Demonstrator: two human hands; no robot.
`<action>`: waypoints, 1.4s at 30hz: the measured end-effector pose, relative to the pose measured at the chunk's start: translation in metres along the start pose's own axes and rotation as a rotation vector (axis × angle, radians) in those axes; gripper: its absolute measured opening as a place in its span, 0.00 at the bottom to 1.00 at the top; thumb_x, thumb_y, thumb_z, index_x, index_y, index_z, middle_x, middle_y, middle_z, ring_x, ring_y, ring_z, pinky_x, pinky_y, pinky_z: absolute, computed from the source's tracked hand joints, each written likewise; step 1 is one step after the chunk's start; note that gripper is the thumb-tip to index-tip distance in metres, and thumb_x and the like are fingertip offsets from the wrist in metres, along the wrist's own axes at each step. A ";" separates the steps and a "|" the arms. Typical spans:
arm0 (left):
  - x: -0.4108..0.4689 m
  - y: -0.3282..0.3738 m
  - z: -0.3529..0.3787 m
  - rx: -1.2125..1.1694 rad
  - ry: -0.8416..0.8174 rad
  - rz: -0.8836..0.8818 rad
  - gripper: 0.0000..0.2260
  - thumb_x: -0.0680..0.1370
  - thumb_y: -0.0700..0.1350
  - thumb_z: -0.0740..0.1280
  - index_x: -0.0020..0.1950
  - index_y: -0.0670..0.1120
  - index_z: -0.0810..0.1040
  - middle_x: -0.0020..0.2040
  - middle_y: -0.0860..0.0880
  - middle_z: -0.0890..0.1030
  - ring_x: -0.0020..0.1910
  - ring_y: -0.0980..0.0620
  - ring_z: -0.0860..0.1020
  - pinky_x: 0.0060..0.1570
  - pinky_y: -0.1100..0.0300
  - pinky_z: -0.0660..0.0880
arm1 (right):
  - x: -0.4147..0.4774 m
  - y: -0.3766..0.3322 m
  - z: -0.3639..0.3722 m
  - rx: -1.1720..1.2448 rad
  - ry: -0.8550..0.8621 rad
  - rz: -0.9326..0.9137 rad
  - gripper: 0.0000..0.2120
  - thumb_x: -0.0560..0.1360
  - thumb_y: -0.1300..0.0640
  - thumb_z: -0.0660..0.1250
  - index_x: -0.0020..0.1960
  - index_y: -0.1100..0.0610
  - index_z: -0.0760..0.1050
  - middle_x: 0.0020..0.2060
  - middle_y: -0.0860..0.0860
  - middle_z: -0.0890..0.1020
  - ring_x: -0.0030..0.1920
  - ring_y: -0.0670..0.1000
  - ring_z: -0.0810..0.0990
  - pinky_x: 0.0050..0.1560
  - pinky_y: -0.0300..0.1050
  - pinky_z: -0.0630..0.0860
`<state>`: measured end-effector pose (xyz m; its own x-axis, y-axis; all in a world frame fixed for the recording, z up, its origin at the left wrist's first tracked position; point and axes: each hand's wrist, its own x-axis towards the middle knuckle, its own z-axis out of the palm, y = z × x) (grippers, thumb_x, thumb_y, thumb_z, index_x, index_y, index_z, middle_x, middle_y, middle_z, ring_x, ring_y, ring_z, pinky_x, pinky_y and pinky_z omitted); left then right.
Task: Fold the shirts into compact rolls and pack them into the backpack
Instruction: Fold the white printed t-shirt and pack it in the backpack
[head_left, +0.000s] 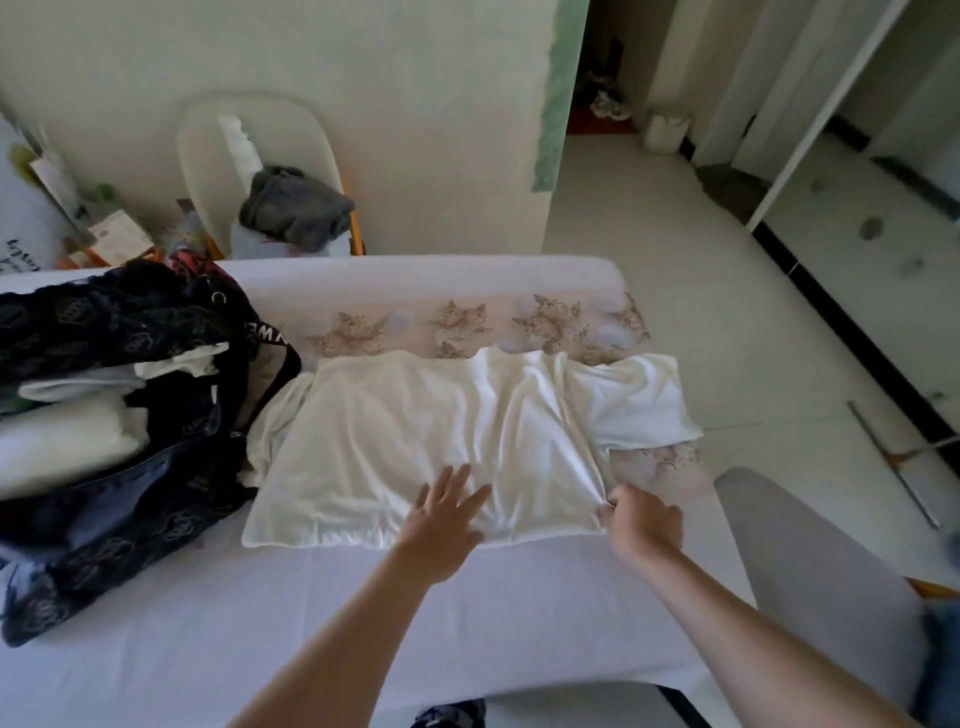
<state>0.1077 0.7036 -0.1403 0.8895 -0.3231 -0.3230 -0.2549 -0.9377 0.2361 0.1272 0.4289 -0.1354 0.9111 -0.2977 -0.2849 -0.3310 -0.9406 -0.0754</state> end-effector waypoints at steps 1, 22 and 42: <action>0.001 0.004 0.001 0.028 -0.050 0.007 0.31 0.81 0.58 0.60 0.79 0.61 0.47 0.80 0.51 0.37 0.79 0.47 0.38 0.76 0.43 0.48 | 0.000 0.005 -0.002 0.092 0.009 0.001 0.07 0.78 0.48 0.62 0.46 0.50 0.76 0.45 0.47 0.84 0.52 0.53 0.81 0.51 0.48 0.66; 0.180 0.028 -0.066 -0.014 0.259 0.228 0.16 0.81 0.44 0.59 0.68 0.52 0.73 0.68 0.51 0.71 0.67 0.49 0.68 0.65 0.54 0.65 | 0.117 -0.044 -0.025 0.210 0.124 0.049 0.20 0.79 0.42 0.59 0.62 0.54 0.73 0.54 0.53 0.79 0.53 0.58 0.79 0.53 0.52 0.74; 0.266 0.045 -0.047 0.102 0.043 0.376 0.24 0.84 0.54 0.51 0.80 0.52 0.54 0.81 0.52 0.50 0.79 0.49 0.48 0.76 0.47 0.49 | 0.153 -0.004 0.011 0.105 0.203 -0.226 0.31 0.80 0.44 0.47 0.78 0.60 0.61 0.78 0.57 0.62 0.78 0.57 0.60 0.72 0.61 0.64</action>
<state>0.3511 0.5818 -0.1726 0.7415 -0.6427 -0.1926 -0.6003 -0.7637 0.2376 0.2651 0.3886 -0.1893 0.9914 -0.1193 -0.0541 -0.1283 -0.9678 -0.2167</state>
